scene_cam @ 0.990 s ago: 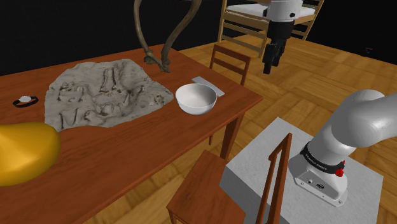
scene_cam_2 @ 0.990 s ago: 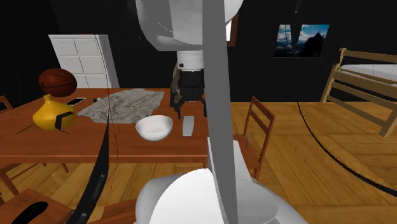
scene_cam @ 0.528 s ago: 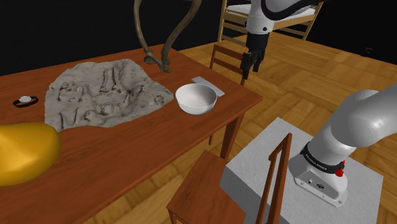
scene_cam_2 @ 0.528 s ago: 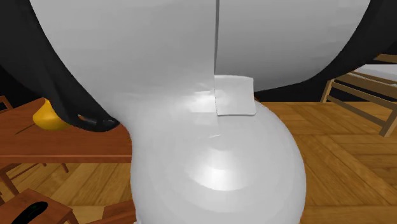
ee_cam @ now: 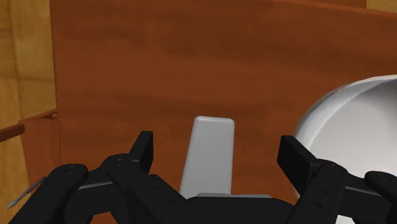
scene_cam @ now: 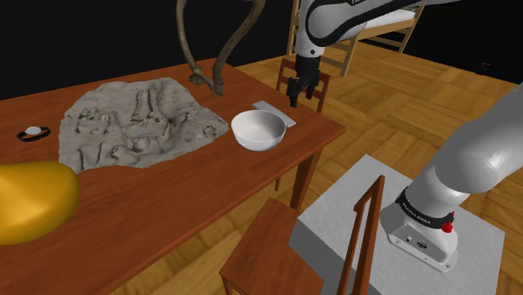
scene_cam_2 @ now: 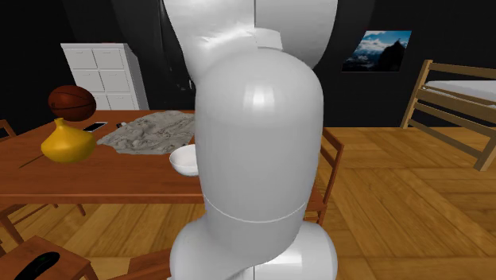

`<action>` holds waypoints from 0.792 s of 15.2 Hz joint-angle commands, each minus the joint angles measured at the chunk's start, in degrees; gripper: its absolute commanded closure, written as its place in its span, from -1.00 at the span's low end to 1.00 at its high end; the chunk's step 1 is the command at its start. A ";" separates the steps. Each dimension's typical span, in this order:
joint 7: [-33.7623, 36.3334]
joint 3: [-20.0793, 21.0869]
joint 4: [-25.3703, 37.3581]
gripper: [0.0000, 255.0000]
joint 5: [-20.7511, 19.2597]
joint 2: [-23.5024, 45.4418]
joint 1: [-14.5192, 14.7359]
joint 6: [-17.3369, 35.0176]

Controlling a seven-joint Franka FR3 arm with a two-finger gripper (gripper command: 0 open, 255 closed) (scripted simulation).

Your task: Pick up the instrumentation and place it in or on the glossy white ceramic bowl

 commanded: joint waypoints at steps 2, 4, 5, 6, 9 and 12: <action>1.85 0.44 3.30 -1.00 -0.65 6.13 -0.11 3.95; 2.99 0.55 6.15 -1.00 -1.25 10.37 -0.18 6.00; 3.55 0.57 7.68 -1.00 -1.57 12.48 -0.19 6.92; 4.11 0.56 9.29 -1.00 -1.90 14.59 -0.18 7.75; 5.52 0.41 13.85 -1.00 -2.78 20.12 -0.04 9.59; 5.66 0.36 12.94 -1.00 -2.98 21.33 0.02 11.70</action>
